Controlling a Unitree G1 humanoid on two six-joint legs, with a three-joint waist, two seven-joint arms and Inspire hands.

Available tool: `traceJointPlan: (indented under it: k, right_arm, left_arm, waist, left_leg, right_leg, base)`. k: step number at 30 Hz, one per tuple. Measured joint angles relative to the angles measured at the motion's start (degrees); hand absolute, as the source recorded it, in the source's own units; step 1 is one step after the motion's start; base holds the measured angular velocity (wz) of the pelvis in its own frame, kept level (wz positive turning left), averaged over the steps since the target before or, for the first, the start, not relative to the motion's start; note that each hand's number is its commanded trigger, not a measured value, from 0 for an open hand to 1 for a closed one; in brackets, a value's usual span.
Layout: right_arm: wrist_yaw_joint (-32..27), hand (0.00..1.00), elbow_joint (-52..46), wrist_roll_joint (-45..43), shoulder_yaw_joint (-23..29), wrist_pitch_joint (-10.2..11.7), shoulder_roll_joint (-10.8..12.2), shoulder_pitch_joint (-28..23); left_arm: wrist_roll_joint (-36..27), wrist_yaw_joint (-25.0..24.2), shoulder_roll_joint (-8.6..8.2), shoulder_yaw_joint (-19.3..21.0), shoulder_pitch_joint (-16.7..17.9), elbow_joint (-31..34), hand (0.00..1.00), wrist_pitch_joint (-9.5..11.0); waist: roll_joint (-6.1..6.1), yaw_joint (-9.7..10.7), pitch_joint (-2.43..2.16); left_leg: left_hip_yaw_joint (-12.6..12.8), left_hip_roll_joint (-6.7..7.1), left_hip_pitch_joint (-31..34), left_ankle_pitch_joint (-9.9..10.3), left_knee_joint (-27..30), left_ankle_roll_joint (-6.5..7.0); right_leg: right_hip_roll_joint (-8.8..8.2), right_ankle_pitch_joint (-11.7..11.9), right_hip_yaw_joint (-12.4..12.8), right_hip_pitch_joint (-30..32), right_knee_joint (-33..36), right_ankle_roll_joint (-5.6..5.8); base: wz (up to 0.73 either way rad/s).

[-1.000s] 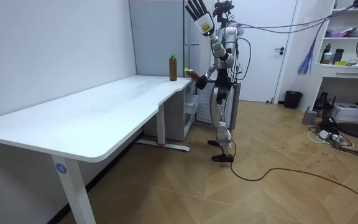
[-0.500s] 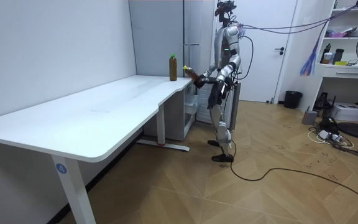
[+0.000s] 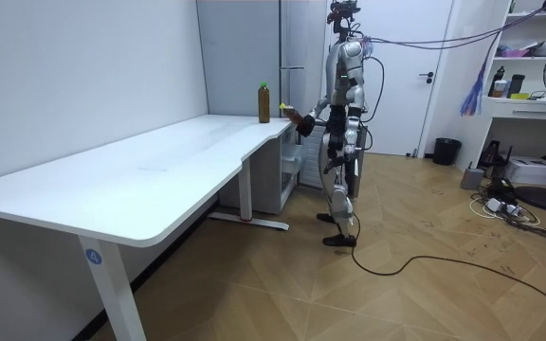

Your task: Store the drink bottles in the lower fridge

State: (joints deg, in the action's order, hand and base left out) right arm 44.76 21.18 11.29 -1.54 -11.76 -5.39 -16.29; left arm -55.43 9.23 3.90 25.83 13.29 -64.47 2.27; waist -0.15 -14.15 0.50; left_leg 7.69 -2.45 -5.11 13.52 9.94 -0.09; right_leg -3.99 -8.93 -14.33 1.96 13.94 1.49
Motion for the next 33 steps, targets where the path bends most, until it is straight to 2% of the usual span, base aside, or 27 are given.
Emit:
traceJointPlan:
  k: [3, 6, 7, 9, 11, 13, 16, 17, 19, 20, 24, 28, 33]
  right_arm:
    - [-0.9, 1.00, 0.0, 0.0, -1.5, 0.8, -0.9, 0.3]
    - [-1.8, 1.00, -0.1, -0.6, -2.3, 2.1, -1.1, 0.5]
    - [-2.0, 1.00, -0.1, -2.2, -2.3, 2.9, -1.1, 0.8]
    - [-2.3, 1.00, -0.1, -4.8, -2.3, 4.6, -1.3, 1.2]
    - [-2.9, 1.00, -0.5, -7.2, -2.2, 5.5, -1.6, 1.7]
    - [-4.9, 1.00, -2.1, -9.3, -2.3, 6.4, -1.8, 1.8]
    - [-7.9, 1.00, -2.6, -11.1, -2.9, 8.0, -1.6, 1.8]
    - [-8.5, 1.00, -3.0, -11.9, -2.9, 8.2, -1.6, 1.8]
    - [-11.0, 1.00, -5.8, -16.0, -3.0, 8.6, -1.6, 1.5]
    - [-11.7, 1.00, -6.2, -16.8, -3.1, 8.7, -1.7, 1.5]
    - [-19.9, 1.00, -6.7, -19.8, -2.1, 11.1, -1.3, 2.0]
    - [-25.2, 1.00, -7.7, -27.0, -2.3, 14.9, -1.3, 1.6]
    - [-32.0, 1.00, -8.8, -32.3, -2.6, 17.4, -1.6, 0.7]
  left_arm:
    - [3.8, 0.0, 0.26, -0.8, 0.0, -2.0, 0.00, -0.6]
    - [6.5, -0.4, 0.29, -1.4, -0.4, -2.4, 0.00, -0.9]
    - [9.8, -0.9, 0.28, -1.4, -0.7, -2.6, 0.00, -1.0]
    - [15.3, -1.5, 0.28, -1.5, -0.9, -2.8, 0.00, -1.1]
    - [19.4, -2.6, 0.42, -3.1, -1.4, -3.3, 0.00, -1.1]
    - [24.7, -3.7, 0.74, -7.6, -2.3, -3.4, 0.00, -1.1]
    - [30.6, -5.4, 1.55, -12.9, -4.7, -3.8, 0.00, -1.2]
    - [31.6, -5.9, 1.56, -13.3, -5.0, -3.8, 0.00, -1.2]
    - [33.7, -7.5, 1.57, -15.6, -5.4, -3.7, 0.00, -1.0]
    - [34.0, -7.7, 1.57, -16.2, -5.5, -3.7, 0.00, -1.0]
    - [36.2, -9.8, 1.55, -17.9, -6.1, -3.8, 0.00, -1.0]
    - [37.0, -11.4, 1.44, -19.5, -6.4, -4.2, 0.00, -0.6]
    - [37.3, -11.5, 1.53, -20.4, -6.1, -4.2, 0.00, -0.6]
  waist:
    - [0.18, 0.6, 0.13]
    - [0.25, 2.2, 0.27]
    - [0.27, 2.9, 0.28]
    - [0.30, 3.1, 0.27]
    - [0.21, 4.7, 0.27]
    - [0.42, 6.5, 0.24]
    - [0.12, 8.0, 0.11]
    - [0.12, 8.2, 0.11]
    - [0.12, 10.1, 0.06]
    - [0.08, 10.4, 0.02]
    - [-0.01, 12.2, -0.12]
    - [0.68, 12.5, -0.16]
    - [1.33, 12.9, -0.42]
  left_leg:
    - [0.1, 0.04, 0.6, 0.0, 0.0, 0.00]
    - [0.2, 0.04, 0.6, 0.0, -0.2, 0.00]
    - [0.6, 0.04, 0.5, 0.0, -0.2, -0.01]
    - [1.7, -0.07, 0.5, 0.0, -0.3, -0.01]
    - [2.0, -0.03, 0.6, 0.0, -0.3, -0.01]
    - [2.7, 0.04, 0.6, 0.0, -0.3, 0.00]
    - [3.6, -0.05, 1.5, 0.0, -0.1, 0.02]
    - [4.0, -0.05, 1.5, 0.0, -0.1, 0.02]
    - [4.6, 0.11, 1.5, 0.0, -0.2, 0.04]
    - [4.7, 0.11, 1.5, 0.0, -0.2, 0.04]
    - [5.2, -0.06, 1.7, 0.0, 0.0, 0.05]
    - [5.9, -0.11, 1.4, 0.0, -0.2, 0.05]
    - [6.2, -0.06, 1.6, 0.0, -0.2, 0.05]
  right_leg:
    - [0.13, 0.1, 0.2, 0.5, 0.0, -0.10]
    - [0.24, 0.1, 0.3, 0.5, 0.0, -0.11]
    - [0.27, 0.1, 0.5, 0.6, 0.0, -0.11]
    - [0.49, 0.3, 1.5, 1.3, 0.0, -0.20]
    - [0.44, 0.5, 1.7, 1.4, 0.0, -0.12]
    - [0.53, 0.9, 2.4, 1.6, -0.2, -0.03]
    - [0.66, 1.4, 3.4, 2.9, -0.1, -0.09]
    - [0.67, 1.5, 3.6, 3.1, -0.1, -0.11]
    - [0.78, 1.7, 4.4, 3.5, 0.0, -0.04]
    - [0.84, 1.8, 4.7, 3.6, 0.0, -0.04]
    - [1.02, 2.0, 4.9, 4.1, 0.1, -0.12]
    - [1.35, 2.2, 5.8, 4.2, 0.0, -0.25]
    - [1.38, 2.2, 5.8, 4.6, 0.2, -0.28]
  base:
    - [0.00]
    - [0.00]
    - [-0.07]
    - [-0.25]
    - [-0.14]
    - [-0.14]
    - [-0.19]
    - [-0.18]
    - [-0.18]
    - [-0.14]
    - [-0.07]
    - [-0.07]
    - [-0.05]
